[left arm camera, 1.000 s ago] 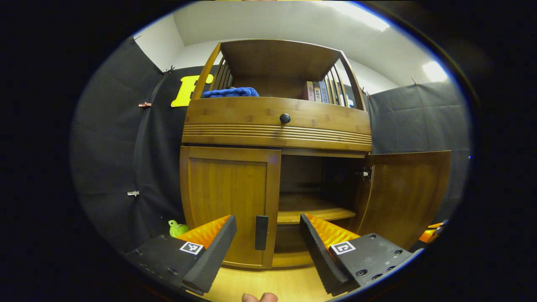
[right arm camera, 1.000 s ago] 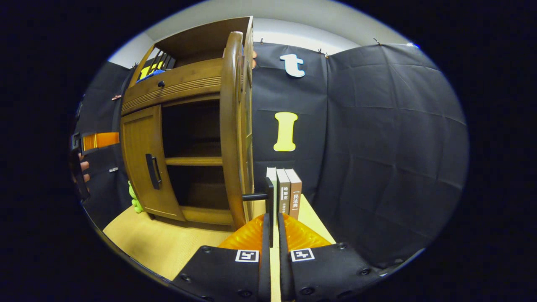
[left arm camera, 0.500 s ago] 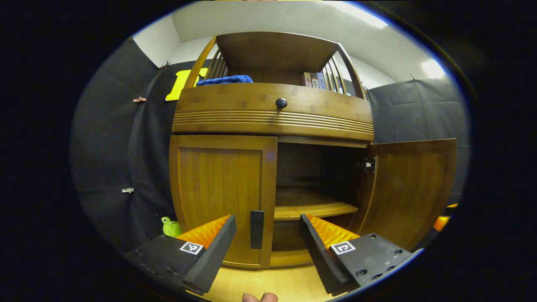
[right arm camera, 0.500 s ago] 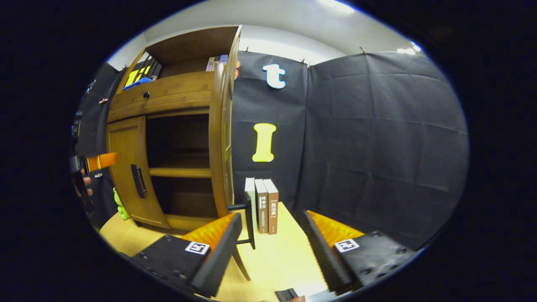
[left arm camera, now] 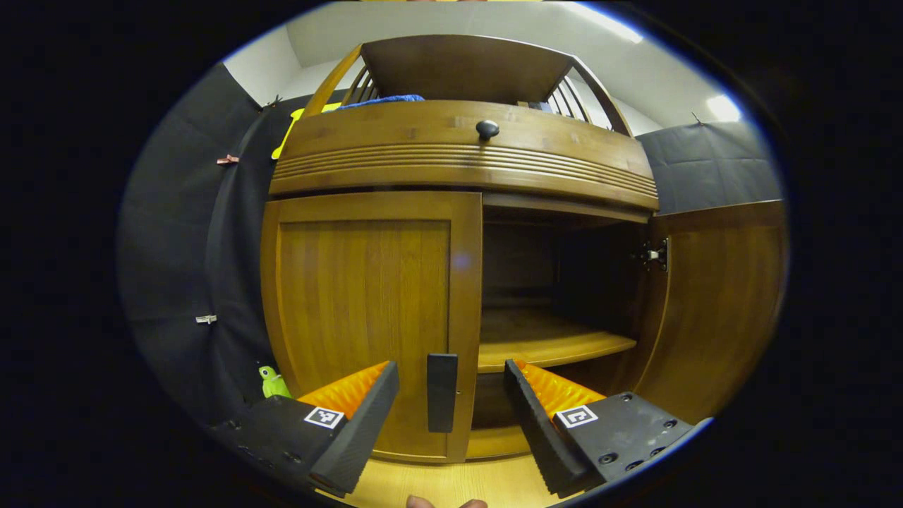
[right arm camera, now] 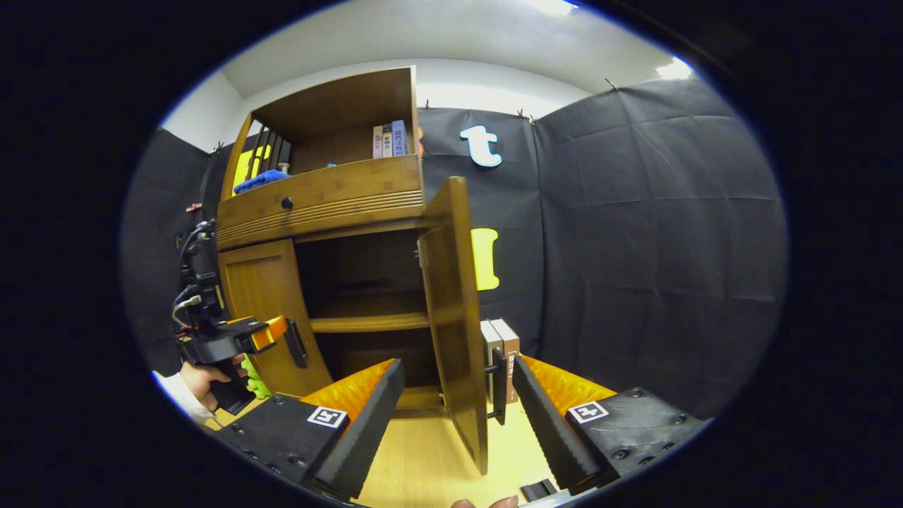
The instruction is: Open the right door of the double-door shoe cabinet with the right hand, and open the left door with the left hand.
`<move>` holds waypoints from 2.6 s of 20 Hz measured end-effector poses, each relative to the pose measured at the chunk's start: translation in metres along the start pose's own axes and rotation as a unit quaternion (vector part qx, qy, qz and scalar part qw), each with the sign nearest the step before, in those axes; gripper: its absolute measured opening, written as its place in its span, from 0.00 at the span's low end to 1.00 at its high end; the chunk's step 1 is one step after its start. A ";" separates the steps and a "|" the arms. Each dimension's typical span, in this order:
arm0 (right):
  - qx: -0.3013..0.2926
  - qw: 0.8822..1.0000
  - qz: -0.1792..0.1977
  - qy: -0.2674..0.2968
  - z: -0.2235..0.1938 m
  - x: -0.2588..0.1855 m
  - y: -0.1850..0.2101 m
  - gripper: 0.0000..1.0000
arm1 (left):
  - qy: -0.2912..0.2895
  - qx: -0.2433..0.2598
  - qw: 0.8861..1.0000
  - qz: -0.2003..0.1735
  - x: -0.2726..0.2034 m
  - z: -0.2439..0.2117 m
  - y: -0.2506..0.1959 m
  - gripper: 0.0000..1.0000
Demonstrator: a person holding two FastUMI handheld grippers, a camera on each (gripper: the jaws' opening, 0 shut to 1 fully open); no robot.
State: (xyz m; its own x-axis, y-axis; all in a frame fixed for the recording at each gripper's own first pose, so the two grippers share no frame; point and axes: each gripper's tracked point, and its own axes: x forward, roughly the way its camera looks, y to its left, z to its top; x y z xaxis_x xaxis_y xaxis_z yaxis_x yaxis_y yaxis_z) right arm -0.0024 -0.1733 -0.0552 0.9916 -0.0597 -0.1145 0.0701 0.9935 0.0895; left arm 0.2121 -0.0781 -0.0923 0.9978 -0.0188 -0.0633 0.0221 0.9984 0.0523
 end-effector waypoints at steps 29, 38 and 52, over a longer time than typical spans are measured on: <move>-0.013 0.998 0.052 0.012 -0.018 -0.019 0.093 0.96 | 0.075 -0.014 0.997 0.003 -0.036 -0.055 0.032 0.31; -0.011 0.999 0.040 0.009 -0.020 -0.039 0.112 1.00 | 0.076 -0.004 0.997 0.005 -0.116 -0.058 0.099 0.28; -0.016 0.999 0.035 0.002 -0.025 -0.051 0.141 1.00 | 0.065 -0.028 0.996 0.047 -0.167 -0.050 0.192 0.12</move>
State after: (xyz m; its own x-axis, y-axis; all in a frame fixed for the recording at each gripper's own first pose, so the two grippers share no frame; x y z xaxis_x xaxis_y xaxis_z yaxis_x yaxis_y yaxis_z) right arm -0.0459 -0.0279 -0.0617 0.9935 0.0111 -0.1133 -0.0037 0.9979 0.0652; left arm 0.0465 0.1197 -0.1217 0.9788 0.0778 -0.1896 -0.0776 0.9969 0.0088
